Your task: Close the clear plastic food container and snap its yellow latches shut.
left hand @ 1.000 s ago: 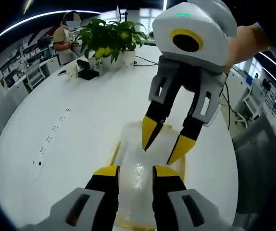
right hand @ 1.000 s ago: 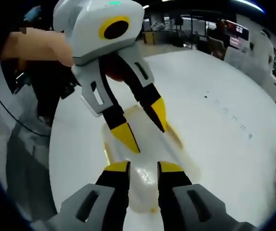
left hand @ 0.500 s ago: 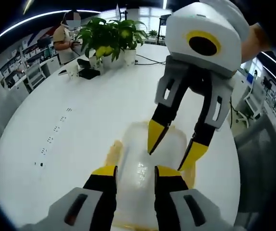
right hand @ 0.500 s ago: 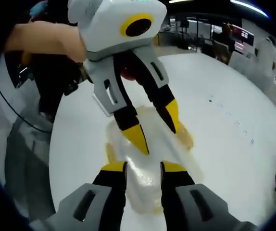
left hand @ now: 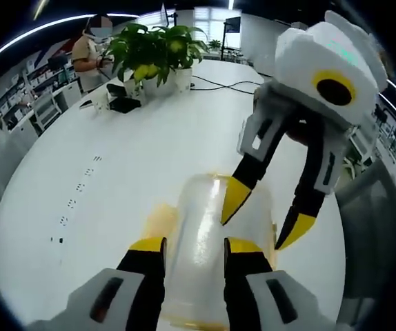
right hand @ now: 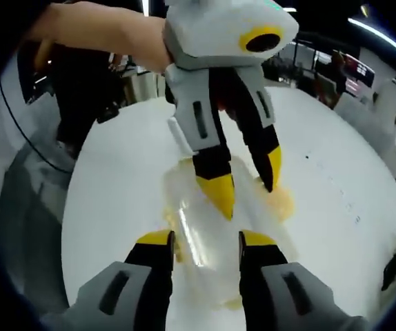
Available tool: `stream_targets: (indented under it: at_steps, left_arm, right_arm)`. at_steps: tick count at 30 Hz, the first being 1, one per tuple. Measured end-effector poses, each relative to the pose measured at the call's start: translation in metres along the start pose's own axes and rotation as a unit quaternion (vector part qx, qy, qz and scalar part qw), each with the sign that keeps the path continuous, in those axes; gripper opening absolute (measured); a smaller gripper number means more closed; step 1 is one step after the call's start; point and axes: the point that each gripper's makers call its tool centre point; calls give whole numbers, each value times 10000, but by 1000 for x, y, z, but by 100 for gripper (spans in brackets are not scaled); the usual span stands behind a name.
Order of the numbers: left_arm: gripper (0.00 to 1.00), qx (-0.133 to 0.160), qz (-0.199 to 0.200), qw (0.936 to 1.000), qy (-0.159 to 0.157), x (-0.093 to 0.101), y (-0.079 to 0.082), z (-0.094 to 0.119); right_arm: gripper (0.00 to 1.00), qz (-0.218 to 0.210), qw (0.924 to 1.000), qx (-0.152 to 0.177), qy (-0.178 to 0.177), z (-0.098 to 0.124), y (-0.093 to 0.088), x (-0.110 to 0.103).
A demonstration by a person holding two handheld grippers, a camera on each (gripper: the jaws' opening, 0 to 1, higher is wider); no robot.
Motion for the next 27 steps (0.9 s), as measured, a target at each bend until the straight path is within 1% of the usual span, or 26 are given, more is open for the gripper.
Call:
stream_targets:
  at_steps: [1,2,3,5,8,13,16,19,21,25,27]
  left_arm:
    - [28,-10,-9,10000,3,0,0,0]
    - [29,-32,-10,10000,-9,-1,0,-1]
    - [30,-48,0,10000,-34,-1,-1,-1]
    - [31,-83,-7,9999,-64,-1,-2,-2]
    - [31,-160,35,9997,-162,0,-5,-5]
    - [32,-126,95,9995,-275,-2,-3,-9]
    - [33,-179,135,9990,-385,-5,-2,-11]
    - [33,-299,118,9981,-524,-7,-2,-13]
    - [33,-373,63,9974,-610,-1,-1,-15]
    - [33,-529,37,9959,-735,0,-1,-16]
    - [33,-611,36,9951,-777,2,3,-20]
  right_arm:
    - [34,52,10000,19,-28,0,0,0]
    - [34,-55,10000,37,25,0,1,-2]
    - [35,-18,10000,58,-9,-1,1,-2]
    - [35,281,9995,83,-126,-3,0,-2]
    - [36,562,9982,90,-212,-4,-2,-5]
    - [36,551,9979,151,-312,-6,-2,-1]
    - [36,656,9968,190,-417,-8,-4,-2]
    - [37,764,9954,246,-527,-10,-4,-3]
    - [37,855,9941,284,-600,-11,-5,-3]
    - [37,958,9921,317,-751,-10,-6,-3]
    - [37,1054,9904,338,-829,-9,-8,-4]
Point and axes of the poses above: the point that each gripper's makers call its tool centre point, and the gripper's own axes: z roughly backward along the fingers, x roughly to its right, y roughly out of its top, and after that the axes turned 13 degrees about -y, right-handed
